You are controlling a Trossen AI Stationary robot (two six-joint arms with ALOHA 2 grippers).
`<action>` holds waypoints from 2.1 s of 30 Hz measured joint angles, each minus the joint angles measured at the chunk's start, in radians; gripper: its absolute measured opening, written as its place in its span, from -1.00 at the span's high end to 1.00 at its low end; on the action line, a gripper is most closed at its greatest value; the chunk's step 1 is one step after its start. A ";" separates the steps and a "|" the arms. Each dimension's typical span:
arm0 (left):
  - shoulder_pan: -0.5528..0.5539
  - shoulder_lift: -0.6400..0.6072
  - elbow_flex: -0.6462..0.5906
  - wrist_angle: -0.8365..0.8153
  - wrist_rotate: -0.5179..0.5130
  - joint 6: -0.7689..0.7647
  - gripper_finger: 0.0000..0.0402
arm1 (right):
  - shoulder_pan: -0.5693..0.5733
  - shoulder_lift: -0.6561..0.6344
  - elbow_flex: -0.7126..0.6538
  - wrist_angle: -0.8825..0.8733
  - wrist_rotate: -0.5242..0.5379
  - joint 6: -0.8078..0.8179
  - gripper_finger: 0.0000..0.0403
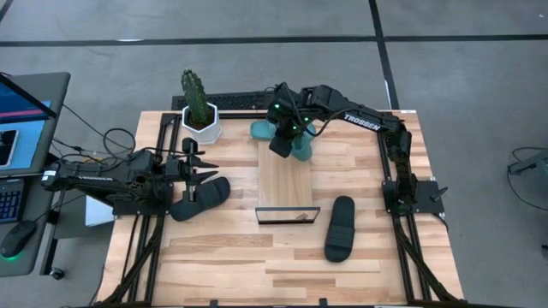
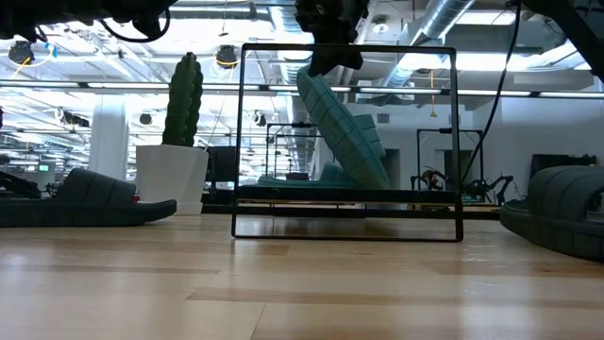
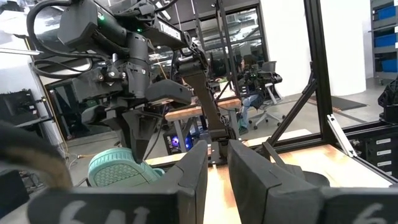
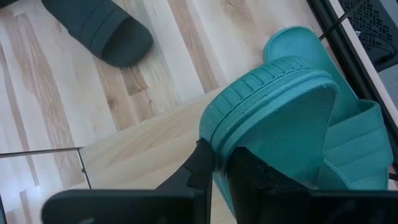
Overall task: Pick and place slides into the shelf
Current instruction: Put the green slide on the shelf
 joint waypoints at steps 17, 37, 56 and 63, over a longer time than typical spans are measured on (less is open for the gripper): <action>0.000 0.000 0.000 0.000 0.000 0.000 0.73 | -0.002 0.000 0.000 0.013 0.001 -0.010 0.50; 0.000 0.008 0.000 -0.096 0.006 0.002 0.73 | 0.014 -0.012 -0.001 -0.116 0.139 -0.240 0.95; 0.000 0.189 0.000 -0.221 -0.459 -0.091 0.73 | 0.008 -0.444 -0.149 0.083 0.416 -0.300 1.00; 0.024 0.189 0.000 -0.347 -0.612 -0.182 0.73 | -0.081 -0.798 -0.594 0.491 0.426 -0.340 1.00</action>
